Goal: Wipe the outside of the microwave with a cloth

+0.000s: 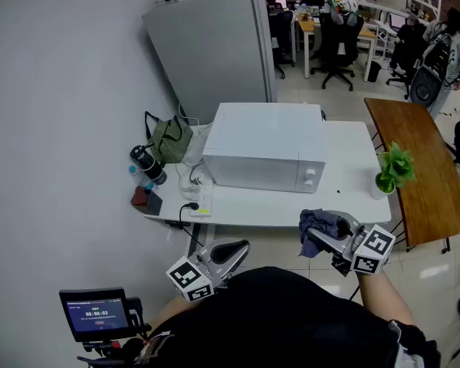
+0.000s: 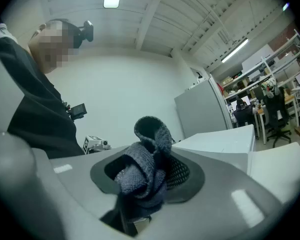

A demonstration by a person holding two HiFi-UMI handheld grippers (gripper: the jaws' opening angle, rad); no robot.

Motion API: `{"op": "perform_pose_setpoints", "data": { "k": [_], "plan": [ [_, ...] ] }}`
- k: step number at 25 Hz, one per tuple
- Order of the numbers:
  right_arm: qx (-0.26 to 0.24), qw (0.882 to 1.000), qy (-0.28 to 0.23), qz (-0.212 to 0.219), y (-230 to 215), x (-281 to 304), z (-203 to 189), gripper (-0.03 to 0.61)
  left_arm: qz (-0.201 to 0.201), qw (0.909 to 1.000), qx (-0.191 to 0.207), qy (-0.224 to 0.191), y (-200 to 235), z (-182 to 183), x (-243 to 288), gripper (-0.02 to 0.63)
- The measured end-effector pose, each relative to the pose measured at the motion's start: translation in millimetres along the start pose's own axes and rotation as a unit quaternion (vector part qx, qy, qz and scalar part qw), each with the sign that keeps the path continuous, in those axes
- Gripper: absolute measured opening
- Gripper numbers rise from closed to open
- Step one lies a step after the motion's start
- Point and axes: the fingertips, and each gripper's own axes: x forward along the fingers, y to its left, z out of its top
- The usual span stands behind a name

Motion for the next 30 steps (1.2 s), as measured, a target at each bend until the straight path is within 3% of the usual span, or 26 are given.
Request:
{"op": "perform_pose_setpoints", "data": {
  "k": [7,15,18,23,26,30],
  "plan": [
    [-0.019,1.000,0.012,0.022,-15.1,63.9,2.7,0.156,0.016,0.9994,-0.015,-0.028,57.6,3.7,-15.7,0.020],
    [-0.038,0.999,0.008,-0.018,-30.2,199.4,22.8,0.156,-0.045,0.9985,0.025,-0.019,184.0,37.7,-57.3,0.020],
    [-0.046,0.998,0.008,-0.043,-41.7,219.7,31.1,0.156,-0.078,0.9965,0.030,-0.004,200.6,31.6,-57.3,0.020],
    [-0.053,0.996,0.033,-0.062,-58.6,207.1,58.1,0.156,-0.096,0.9953,-0.005,-0.008,207.2,33.7,-33.3,0.020],
    [-0.049,0.994,0.081,-0.053,-91.4,211.1,109.8,0.156,-0.077,0.9962,-0.037,-0.017,217.6,71.5,-1.6,0.020],
    [-0.070,0.991,0.110,0.006,-151.3,241.4,157.4,0.156,-0.010,0.9981,-0.057,-0.020,245.8,106.6,39.3,0.018]
  ]
}}
